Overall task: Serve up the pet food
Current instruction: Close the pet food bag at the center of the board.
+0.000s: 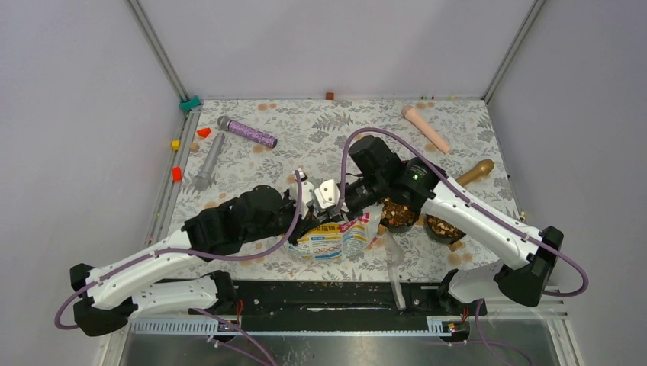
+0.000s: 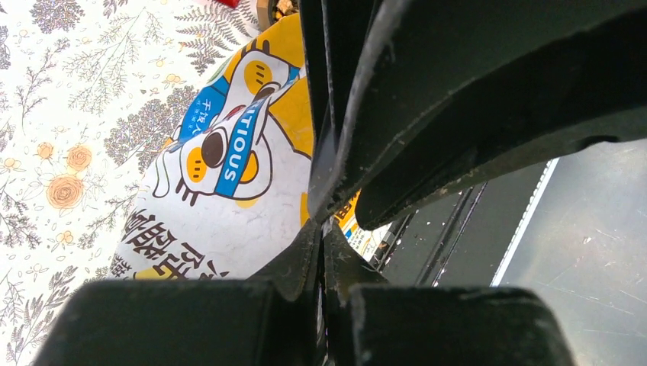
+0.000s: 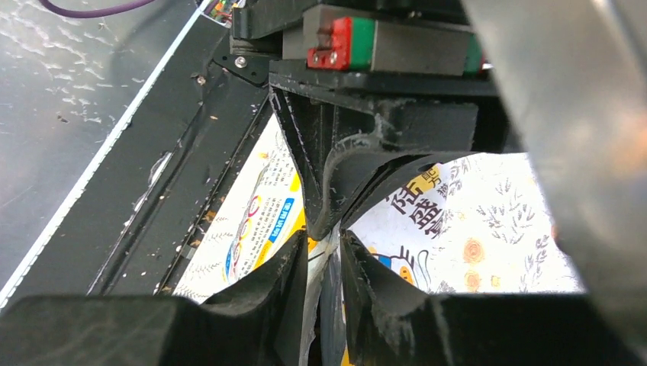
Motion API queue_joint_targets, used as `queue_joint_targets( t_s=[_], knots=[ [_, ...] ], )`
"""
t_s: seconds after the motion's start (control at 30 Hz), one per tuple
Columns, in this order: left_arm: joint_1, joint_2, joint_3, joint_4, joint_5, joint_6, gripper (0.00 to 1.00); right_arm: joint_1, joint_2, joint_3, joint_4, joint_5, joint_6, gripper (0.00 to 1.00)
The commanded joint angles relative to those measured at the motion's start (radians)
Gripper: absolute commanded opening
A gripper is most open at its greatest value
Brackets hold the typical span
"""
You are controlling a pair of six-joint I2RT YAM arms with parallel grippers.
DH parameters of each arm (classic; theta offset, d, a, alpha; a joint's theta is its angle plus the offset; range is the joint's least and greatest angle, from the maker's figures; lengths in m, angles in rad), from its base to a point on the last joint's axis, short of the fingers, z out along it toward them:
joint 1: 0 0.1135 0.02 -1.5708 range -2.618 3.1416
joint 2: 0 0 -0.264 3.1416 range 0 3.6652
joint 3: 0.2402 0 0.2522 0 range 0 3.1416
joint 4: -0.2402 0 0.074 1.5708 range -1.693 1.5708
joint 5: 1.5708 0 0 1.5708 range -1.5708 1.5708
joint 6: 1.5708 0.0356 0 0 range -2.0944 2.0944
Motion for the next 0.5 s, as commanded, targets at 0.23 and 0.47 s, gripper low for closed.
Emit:
queue_joint_targets(
  t_s=[0.23,0.47],
  knots=[
    [0.005,-0.063,0.0,0.223,0.039,-0.007,0.0,0.012,0.037,-0.007,-0.145,0.218,-0.039,0.27],
    [0.005,-0.07,-0.002,0.228,0.038,-0.01,0.0,0.013,0.05,0.027,-0.205,0.164,-0.073,0.0]
  ],
)
